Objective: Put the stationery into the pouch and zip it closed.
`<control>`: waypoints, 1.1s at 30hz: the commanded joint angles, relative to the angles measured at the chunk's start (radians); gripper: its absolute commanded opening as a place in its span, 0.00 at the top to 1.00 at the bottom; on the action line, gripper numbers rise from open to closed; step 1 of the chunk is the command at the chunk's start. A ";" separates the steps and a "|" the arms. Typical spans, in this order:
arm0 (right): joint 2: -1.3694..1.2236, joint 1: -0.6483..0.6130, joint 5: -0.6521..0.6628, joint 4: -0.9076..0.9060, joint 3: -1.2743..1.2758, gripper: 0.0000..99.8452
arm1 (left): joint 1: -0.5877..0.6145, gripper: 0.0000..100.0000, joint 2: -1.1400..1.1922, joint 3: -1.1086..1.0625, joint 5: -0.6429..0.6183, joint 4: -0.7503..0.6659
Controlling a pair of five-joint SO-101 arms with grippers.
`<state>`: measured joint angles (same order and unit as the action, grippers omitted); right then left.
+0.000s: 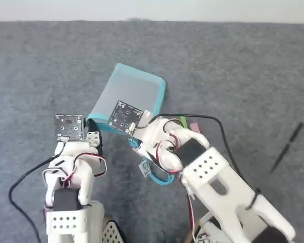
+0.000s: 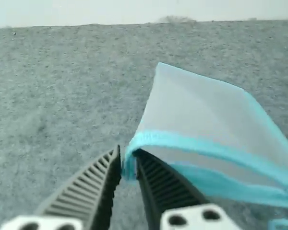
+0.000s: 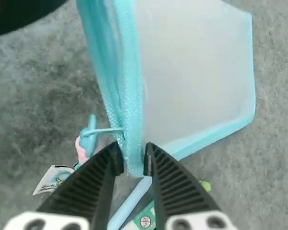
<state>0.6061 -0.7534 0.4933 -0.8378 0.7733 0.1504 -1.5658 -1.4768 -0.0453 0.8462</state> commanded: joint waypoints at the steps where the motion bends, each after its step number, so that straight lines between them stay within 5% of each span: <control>1: 0.119 -0.010 0.025 -0.015 0.028 0.99 | 0.002 0.86 -0.018 0.013 -0.017 -0.031; 18: 0.363 -0.051 0.075 -0.090 0.149 0.99 | -0.058 0.81 -0.018 -0.018 0.044 -0.035; 25: 0.383 -0.022 0.077 -0.107 0.153 0.99 | -0.058 1.00 -0.018 -0.019 0.041 -0.035; 33: 0.323 0.131 0.071 -0.099 0.144 0.99 | -0.058 0.99 -0.015 -0.036 -0.026 -0.071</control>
<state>0.9498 -0.6674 0.5593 -0.9406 0.9344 0.0982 -1.5704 -1.5275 -0.0130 0.8201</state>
